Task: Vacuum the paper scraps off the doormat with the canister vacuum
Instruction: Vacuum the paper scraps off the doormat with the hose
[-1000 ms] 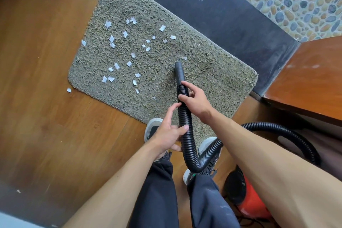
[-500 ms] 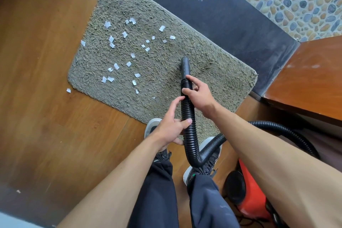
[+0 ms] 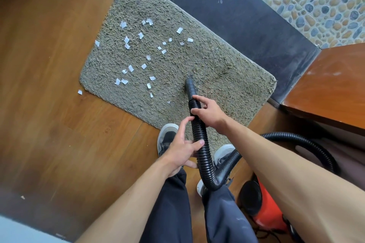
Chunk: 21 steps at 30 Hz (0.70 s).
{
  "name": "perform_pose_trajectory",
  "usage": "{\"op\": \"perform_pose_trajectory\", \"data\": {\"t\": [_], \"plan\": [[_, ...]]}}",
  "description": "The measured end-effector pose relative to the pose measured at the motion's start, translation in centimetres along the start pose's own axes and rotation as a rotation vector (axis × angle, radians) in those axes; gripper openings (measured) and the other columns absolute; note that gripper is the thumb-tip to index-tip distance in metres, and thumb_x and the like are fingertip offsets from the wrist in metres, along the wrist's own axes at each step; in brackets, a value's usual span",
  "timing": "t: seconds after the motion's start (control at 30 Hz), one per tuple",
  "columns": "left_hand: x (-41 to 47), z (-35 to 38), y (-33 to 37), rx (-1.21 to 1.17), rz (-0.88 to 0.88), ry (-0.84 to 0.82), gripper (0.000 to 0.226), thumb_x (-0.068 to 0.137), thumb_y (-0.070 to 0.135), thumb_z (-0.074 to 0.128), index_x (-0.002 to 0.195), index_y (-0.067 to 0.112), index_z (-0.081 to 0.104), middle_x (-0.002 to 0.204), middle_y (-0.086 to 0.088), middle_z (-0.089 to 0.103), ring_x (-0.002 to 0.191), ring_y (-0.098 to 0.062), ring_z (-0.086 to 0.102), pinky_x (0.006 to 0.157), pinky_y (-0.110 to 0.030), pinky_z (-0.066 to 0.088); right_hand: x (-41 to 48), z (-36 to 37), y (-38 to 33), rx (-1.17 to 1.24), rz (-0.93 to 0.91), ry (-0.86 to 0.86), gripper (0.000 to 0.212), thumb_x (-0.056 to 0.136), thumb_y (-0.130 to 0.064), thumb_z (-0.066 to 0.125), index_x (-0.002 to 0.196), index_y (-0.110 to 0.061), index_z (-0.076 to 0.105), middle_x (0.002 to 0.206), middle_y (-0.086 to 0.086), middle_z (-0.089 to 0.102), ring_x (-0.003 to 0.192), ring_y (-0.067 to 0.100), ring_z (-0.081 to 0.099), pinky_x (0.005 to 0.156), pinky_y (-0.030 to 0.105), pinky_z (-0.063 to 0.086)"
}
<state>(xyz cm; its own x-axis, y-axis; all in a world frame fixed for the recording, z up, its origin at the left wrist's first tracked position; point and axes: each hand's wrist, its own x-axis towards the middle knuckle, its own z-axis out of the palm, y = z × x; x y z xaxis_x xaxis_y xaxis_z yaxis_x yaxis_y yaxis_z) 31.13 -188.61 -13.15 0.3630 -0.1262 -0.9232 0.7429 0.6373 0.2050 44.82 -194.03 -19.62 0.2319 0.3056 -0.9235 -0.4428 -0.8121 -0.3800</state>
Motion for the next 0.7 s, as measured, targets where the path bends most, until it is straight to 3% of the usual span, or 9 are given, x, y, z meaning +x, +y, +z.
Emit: {"op": "perform_pose_trajectory", "data": {"t": [0.13,0.23,0.33,0.43,0.53,0.63,0.7], "plan": [[-1.1,0.1,-1.0,-0.041,-0.011,-0.020,0.067,0.098,0.009,0.058,0.137,0.054,0.028,0.082,-0.001,0.072,0.071,-0.014,0.069,0.084,-0.067,0.053,-1.2,0.4,0.1,-0.026,0.057,-0.042,0.058,0.090,-0.004,0.058,0.144,-0.025,0.047,0.108,0.009,0.062,0.078,0.020,0.063,0.056,0.029,0.053],[-2.0,0.0,-1.7,-0.062,-0.010,-0.026,0.066,0.098,0.008,0.058,0.137,0.053,0.028,0.086,-0.003,0.073,0.075,-0.017,0.071,0.080,-0.063,0.056,-2.1,1.0,0.1,-0.068,0.071,-0.049,0.057,0.091,-0.005,0.058,0.143,-0.025,0.048,0.102,0.009,0.062,0.072,0.018,0.062,0.054,0.029,0.053],[-2.8,-0.1,-2.6,-0.068,-0.006,-0.010,0.065,0.098,0.009,0.058,0.137,0.053,0.029,0.094,-0.007,0.074,0.080,-0.019,0.072,0.066,-0.049,0.060,-2.9,1.9,0.3,-0.111,0.076,-0.049,0.057,0.090,-0.006,0.058,0.143,-0.026,0.048,0.097,0.007,0.062,0.068,0.017,0.061,0.057,0.032,0.055],[-3.4,0.0,-3.4,-0.115,0.005,0.012,0.066,0.099,0.008,0.056,0.138,0.053,0.029,0.094,-0.009,0.073,0.078,-0.019,0.071,0.054,-0.037,0.055,-3.3,2.5,0.2,-0.159,0.075,-0.061,0.058,0.090,-0.006,0.058,0.143,-0.025,0.047,0.107,0.013,0.065,0.070,0.018,0.062,0.064,0.039,0.057],[-3.8,0.4,-4.3,-0.151,0.013,0.033,0.066,0.099,0.007,0.055,0.138,0.054,0.029,0.096,-0.010,0.072,0.081,-0.021,0.071,0.056,-0.040,0.056,-3.8,3.1,0.2,-0.194,0.067,-0.079,0.059,0.091,-0.005,0.058,0.144,-0.026,0.046,0.103,0.010,0.063,0.072,0.020,0.062,0.062,0.037,0.059],[-4.2,0.8,-5.1,-0.173,0.029,0.049,0.067,0.099,0.006,0.056,0.135,0.056,0.031,0.098,-0.010,0.074,0.086,-0.023,0.072,0.060,-0.042,0.057,-4.3,3.2,0.7,-0.222,0.058,-0.098,0.059,0.091,-0.004,0.057,0.146,-0.023,0.044,0.113,0.015,0.062,0.082,0.025,0.063,0.073,0.044,0.059],[-4.4,1.2,-5.2,-0.173,0.046,0.062,0.066,0.099,0.006,0.056,0.136,0.055,0.031,0.098,-0.009,0.074,0.085,-0.022,0.073,0.058,-0.040,0.056,-4.4,3.1,0.7,-0.234,0.053,-0.104,0.060,0.091,-0.005,0.057,0.146,-0.024,0.044,0.114,0.015,0.061,0.079,0.024,0.064,0.070,0.042,0.060]]}}
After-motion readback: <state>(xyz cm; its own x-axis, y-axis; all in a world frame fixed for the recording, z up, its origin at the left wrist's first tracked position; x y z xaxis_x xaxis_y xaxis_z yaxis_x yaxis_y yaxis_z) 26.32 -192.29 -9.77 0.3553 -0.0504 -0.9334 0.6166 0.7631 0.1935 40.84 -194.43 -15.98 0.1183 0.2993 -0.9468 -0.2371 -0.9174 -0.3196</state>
